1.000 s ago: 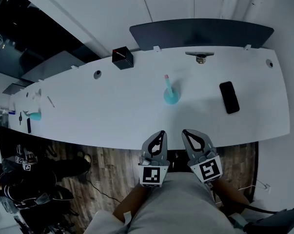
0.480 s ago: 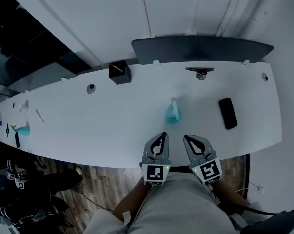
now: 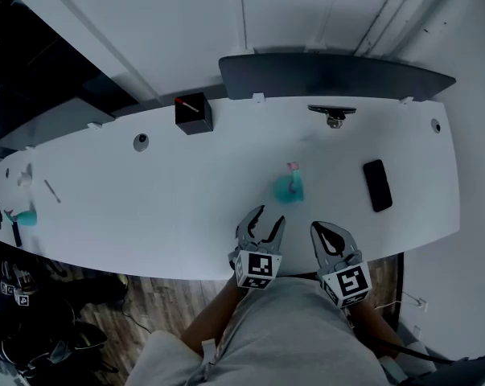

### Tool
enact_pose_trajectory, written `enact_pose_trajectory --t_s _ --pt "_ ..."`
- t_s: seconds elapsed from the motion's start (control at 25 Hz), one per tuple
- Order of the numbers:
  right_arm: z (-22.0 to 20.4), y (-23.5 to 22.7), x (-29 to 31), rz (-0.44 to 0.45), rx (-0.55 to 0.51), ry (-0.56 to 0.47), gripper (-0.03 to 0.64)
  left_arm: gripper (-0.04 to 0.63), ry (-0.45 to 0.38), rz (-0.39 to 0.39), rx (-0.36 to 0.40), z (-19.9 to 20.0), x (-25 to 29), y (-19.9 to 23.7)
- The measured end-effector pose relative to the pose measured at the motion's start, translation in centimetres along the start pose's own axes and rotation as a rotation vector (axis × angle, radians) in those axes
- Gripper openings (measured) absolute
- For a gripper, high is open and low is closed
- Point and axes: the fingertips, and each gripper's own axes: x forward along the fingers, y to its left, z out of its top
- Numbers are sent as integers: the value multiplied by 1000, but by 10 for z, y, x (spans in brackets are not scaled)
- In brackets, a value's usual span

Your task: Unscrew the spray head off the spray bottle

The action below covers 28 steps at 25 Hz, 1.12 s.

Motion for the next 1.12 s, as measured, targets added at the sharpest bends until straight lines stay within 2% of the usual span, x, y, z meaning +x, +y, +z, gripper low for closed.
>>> enact_pose_trajectory --t_s 0.04,0.08,0.16,0.4,0.48,0.68,0.8,0.88,0.96,1.04,1.08,1.12 --pt "2 0 1 8 -3 -1 2 249 13 -20 -5 -1 6 -2" --pt "4 -1 1 15 -8 -4 2 260 27 -35 -9 -3 13 -3" --pt "7 -5 0 25 -17 -7 2 334 58 -52 5 -7 25 -8" --pt "13 -26 0 12 -16 -3 2 461 108 -107 95 -13 72 -19" --pt "12 -29 -2 16 -13 3 2 484 128 -115 133 -17 88 -22" --pt "4 -35 -4 31 11 31 2 490 162 -89 217 -20 116 -20" --pt "5 -40 -3 33 9 30 2 414 171 -78 232 -22 123 -18" --pt "6 -42 0 38 8 27 2 408 170 -69 249 -22 122 -18" --pt "8 -42 2 53 21 23 3 407 176 -41 300 -21 117 -16" --pt "11 -37 3 109 91 14 3 407 191 9 400 -17 107 -10" --pt "14 -32 4 161 157 11 16 407 204 39 470 -13 101 -6" --pt "16 -26 5 220 237 12 176 405 219 70 544 -8 94 -1"
